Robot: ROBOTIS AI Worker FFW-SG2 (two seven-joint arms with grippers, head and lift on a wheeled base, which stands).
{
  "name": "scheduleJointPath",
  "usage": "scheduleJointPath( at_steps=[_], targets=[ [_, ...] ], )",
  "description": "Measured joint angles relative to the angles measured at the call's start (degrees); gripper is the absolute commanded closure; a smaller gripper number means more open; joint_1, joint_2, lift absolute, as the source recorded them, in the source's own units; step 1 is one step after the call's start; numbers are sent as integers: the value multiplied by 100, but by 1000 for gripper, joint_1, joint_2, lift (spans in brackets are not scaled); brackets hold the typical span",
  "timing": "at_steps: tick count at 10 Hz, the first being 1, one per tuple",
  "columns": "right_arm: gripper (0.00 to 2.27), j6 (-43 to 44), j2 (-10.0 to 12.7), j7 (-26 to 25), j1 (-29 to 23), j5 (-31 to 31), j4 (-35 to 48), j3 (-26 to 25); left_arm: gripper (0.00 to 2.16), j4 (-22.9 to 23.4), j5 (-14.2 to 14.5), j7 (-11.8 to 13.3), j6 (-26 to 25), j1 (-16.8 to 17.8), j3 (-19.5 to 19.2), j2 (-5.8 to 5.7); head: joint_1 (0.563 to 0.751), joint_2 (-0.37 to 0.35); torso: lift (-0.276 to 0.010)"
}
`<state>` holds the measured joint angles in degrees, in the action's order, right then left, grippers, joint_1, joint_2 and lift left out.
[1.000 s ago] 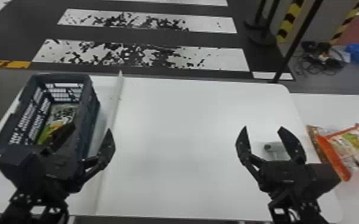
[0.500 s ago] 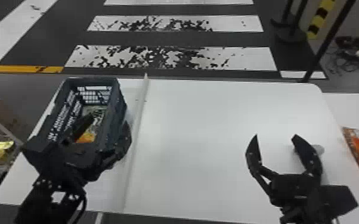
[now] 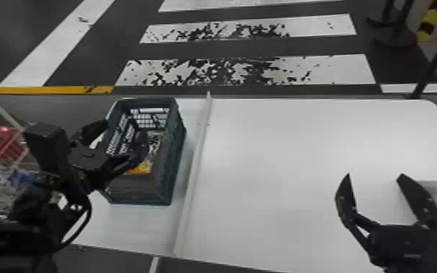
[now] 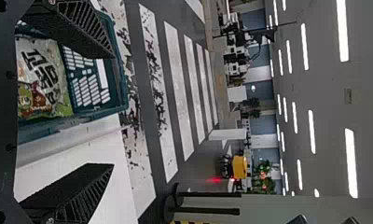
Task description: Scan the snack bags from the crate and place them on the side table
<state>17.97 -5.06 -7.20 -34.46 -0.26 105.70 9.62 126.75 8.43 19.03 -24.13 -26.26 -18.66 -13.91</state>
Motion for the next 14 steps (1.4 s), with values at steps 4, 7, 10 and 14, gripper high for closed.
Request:
scheduleJointPath(
  at_steps=[4,7,10,14],
  targets=[
    [66,0,-21,0,-57,39,-14,59,22,-559,-662,878,-255,680,-465,-687,695,301,-50],
    [66,0,-37,16,-78,82,-14,108,9,-1231,-1394,1715,-539,1212,-324,-985,695,329,-50],
    [70,-77,-134,25,-47,98,-4,207,6,-1783,-2082,2176,-784,1440,-94,-1129,695,350,-50],
    [73,-105,-214,26,-103,129,39,252,6,-2753,-2699,2385,-749,2274,592,-1167,695,349,-50]
  ],
)
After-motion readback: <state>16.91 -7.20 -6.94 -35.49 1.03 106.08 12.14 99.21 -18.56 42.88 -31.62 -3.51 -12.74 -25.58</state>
